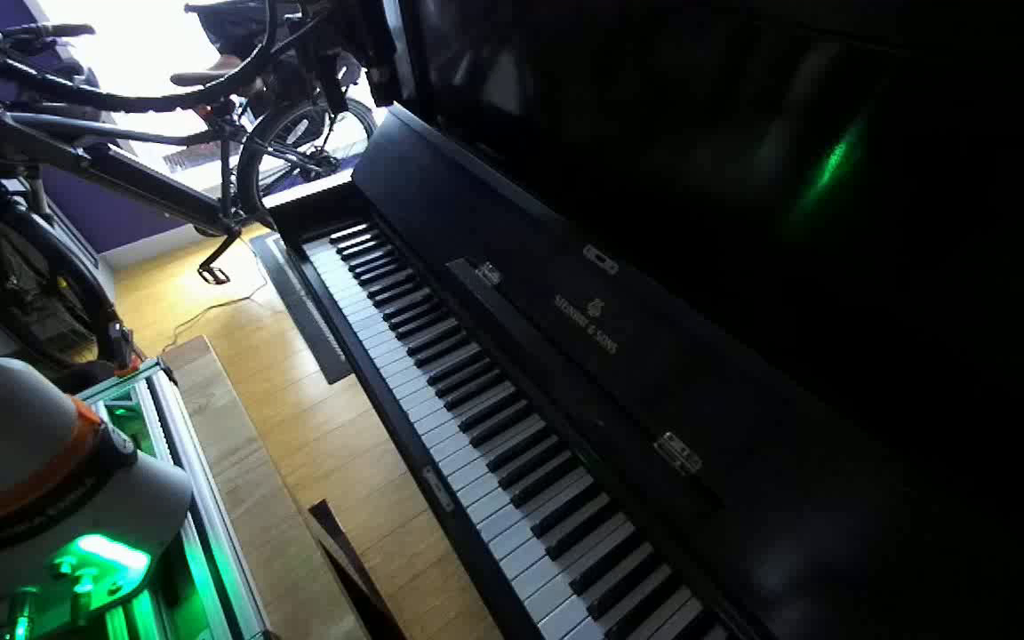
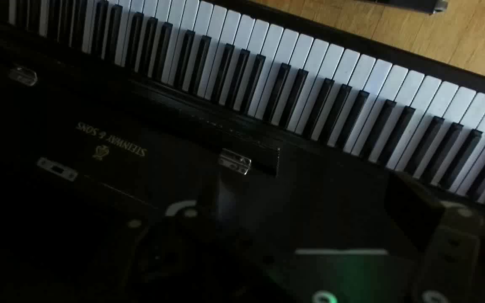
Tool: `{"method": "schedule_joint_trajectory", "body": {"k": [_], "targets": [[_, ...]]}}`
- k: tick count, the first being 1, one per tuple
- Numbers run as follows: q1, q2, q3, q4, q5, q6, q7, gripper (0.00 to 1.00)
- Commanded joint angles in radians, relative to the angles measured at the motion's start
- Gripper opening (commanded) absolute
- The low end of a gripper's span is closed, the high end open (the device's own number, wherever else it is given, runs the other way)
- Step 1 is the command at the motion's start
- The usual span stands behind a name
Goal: Press the leftmost d sharp key on the piano
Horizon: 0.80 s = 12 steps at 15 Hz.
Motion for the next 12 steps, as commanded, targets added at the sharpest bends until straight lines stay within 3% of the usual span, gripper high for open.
{"method": "schedule_joint_trajectory", "body": {"k": [1, 6, 12], "targets": [[0.029, 0.003, -0.026, 0.002, -0.008, -0.004, 0.008, 1.00], [0.029, 0.003, -0.026, 0.002, -0.008, -0.004, 0.008, 1.00], [0.154, 0.074, 0.028, -0.001, 0.086, 0.005, -0.043, 1.00]]}}
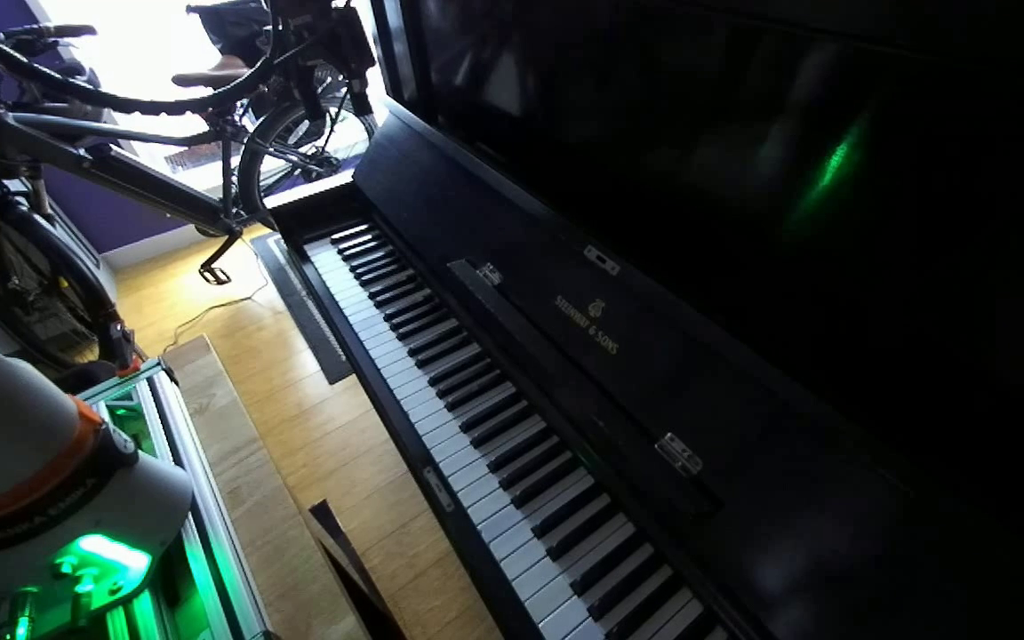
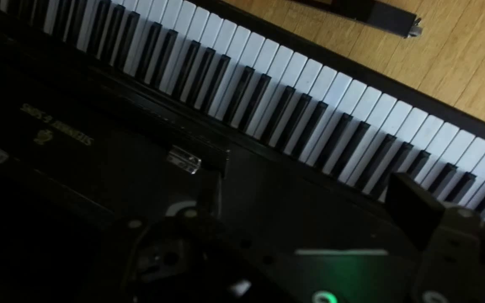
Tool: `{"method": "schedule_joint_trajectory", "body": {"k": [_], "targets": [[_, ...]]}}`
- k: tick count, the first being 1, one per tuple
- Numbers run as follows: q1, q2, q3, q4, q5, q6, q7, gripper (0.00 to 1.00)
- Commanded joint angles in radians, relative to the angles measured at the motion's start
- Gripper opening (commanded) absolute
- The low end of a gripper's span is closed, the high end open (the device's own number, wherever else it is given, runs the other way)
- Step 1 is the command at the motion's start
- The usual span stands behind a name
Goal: Press the leftmost d sharp key on the piano
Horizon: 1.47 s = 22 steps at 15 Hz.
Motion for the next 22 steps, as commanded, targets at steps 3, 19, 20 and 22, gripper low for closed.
{"method": "schedule_joint_trajectory", "body": {"k": [3, 19, 20, 22], "targets": [[0.124, 0.092, 0.058, -0.001, 0.052, 0.006, -0.050, 1.00], [0.194, 0.219, 0.109, -0.017, 0.108, 0.160, -0.011, 1.00], [0.203, 0.242, 0.118, -0.016, 0.118, 0.192, -0.001, 1.00], [0.221, 0.305, 0.138, -0.003, 0.125, 0.224, 0.061, 1.00]]}}
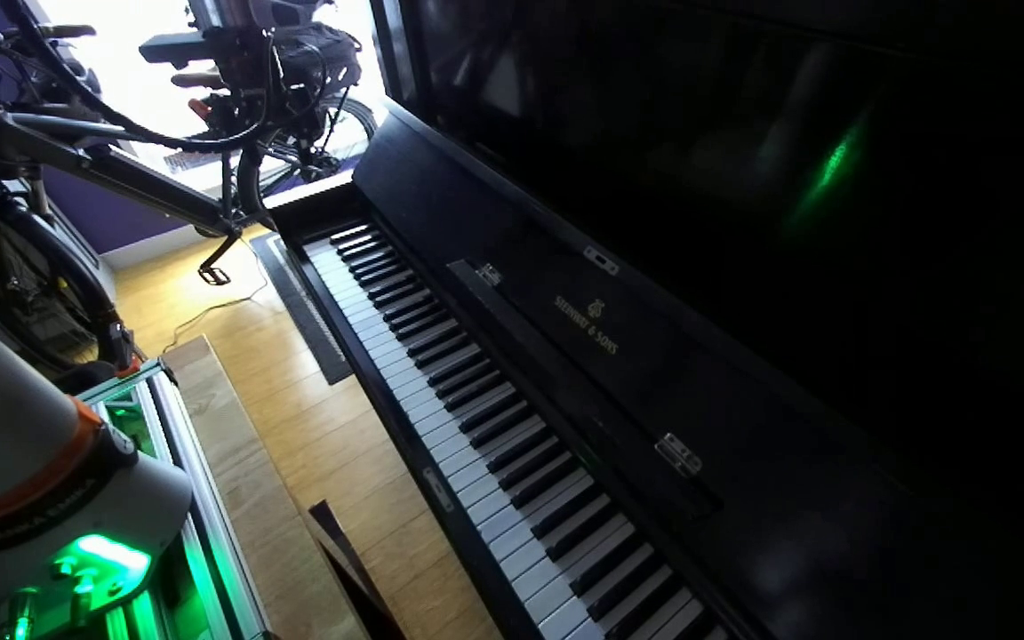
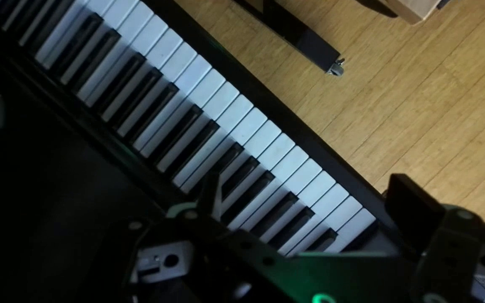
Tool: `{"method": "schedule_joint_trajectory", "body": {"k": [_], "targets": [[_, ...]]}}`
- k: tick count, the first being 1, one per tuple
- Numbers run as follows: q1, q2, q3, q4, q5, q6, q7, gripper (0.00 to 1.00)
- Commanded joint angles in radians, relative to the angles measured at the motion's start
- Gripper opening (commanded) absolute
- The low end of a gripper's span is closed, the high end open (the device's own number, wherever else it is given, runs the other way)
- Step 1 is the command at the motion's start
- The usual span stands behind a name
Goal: Press the leftmost d sharp key on the piano
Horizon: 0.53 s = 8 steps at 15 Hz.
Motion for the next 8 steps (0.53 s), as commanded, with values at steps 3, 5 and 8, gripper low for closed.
{"method": "schedule_joint_trajectory", "body": {"k": [3, 5, 8], "targets": [[0.051, 0.172, 0.037, 0.030, -0.003, 0.082, 0.183, 1.00], [0.053, 0.136, 0.028, 0.010, 0.003, 0.068, 0.155, 1.00], [0.058, 0.157, 0.025, 0.020, 0.002, 0.068, 0.163, 1.00]]}}
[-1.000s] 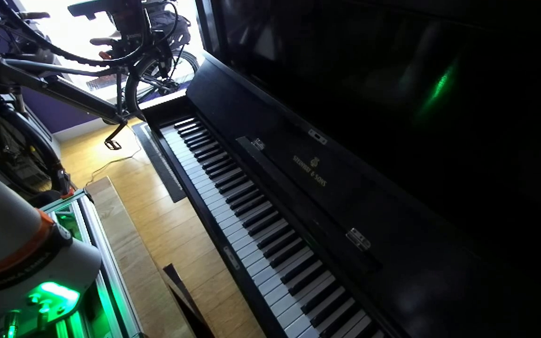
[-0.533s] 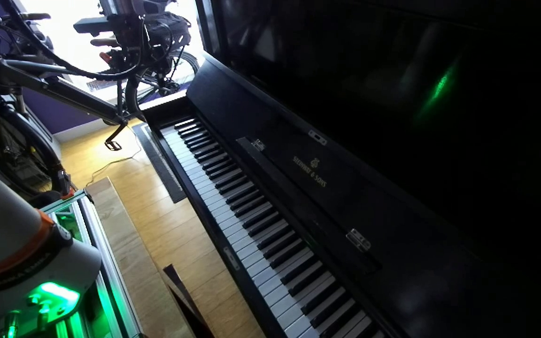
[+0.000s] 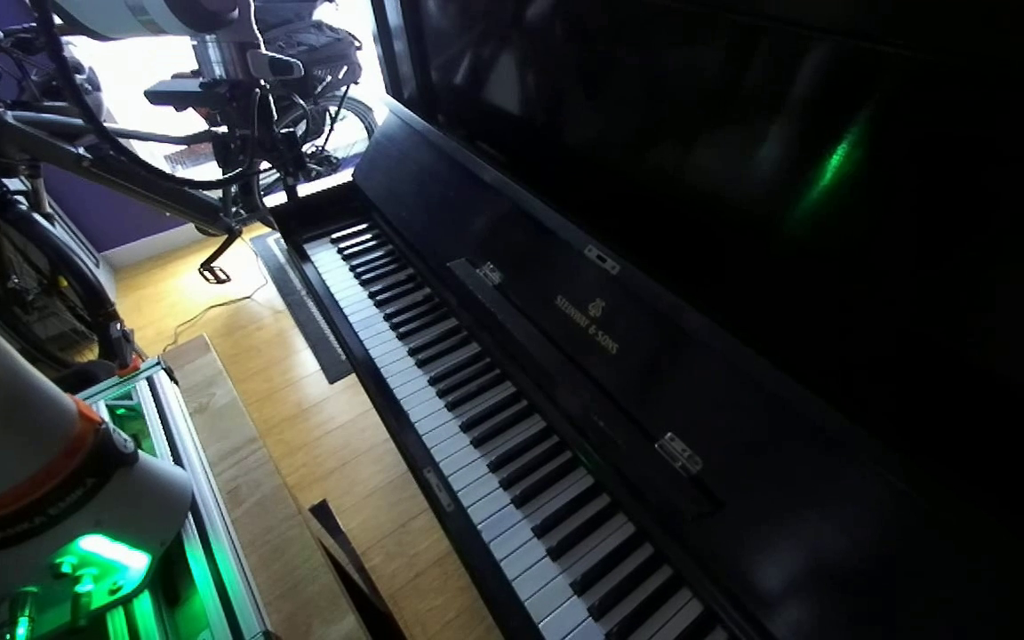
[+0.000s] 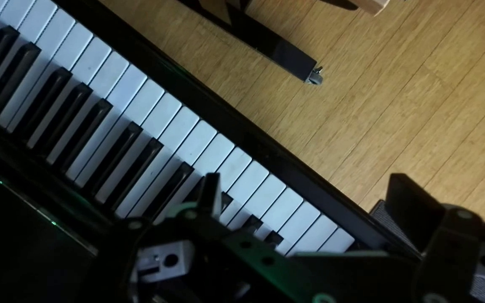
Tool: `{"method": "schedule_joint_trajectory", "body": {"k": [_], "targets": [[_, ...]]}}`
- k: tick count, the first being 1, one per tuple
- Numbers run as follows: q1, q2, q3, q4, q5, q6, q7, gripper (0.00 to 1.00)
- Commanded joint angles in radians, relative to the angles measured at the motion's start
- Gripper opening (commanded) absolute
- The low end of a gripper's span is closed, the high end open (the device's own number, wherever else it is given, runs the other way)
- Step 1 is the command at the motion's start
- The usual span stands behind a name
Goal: Press the leftmost d sharp key on the piano
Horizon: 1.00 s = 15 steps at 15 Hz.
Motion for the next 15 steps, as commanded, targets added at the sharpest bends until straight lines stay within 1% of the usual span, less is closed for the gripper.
{"method": "schedule_joint_trajectory", "body": {"k": [1, 4, 5, 6, 7, 9, 10, 11, 13, 14, 15], "targets": [[0.007, -0.004, -0.009, 0.003, 0.001, -0.003, -0.002, 1.00], [0.007, -0.007, -0.008, 0.004, 0.001, -0.003, -0.002, 1.00], [0.011, 0.010, -0.009, 0.008, -0.003, 0.048, 0.048, 1.00], [0.012, 0.030, -0.008, 0.012, 0.005, 0.085, 0.053, 1.00], [0.014, 0.055, -0.011, 0.011, -0.014, 0.146, 0.091, 1.00], [0.014, 0.095, -0.024, 0.012, -0.031, 0.226, 0.143, 1.00], [0.015, 0.113, -0.033, 0.010, -0.037, 0.266, 0.169, 0.97], [0.016, 0.133, -0.044, 0.009, -0.047, 0.302, 0.192, 0.74], [0.024, 0.169, -0.074, 0.009, -0.072, 0.359, 0.236, 0.70], [0.028, 0.186, -0.091, 0.010, -0.086, 0.386, 0.259, 0.63], [0.034, 0.200, -0.109, 0.011, -0.100, 0.409, 0.282, 0.53]]}}
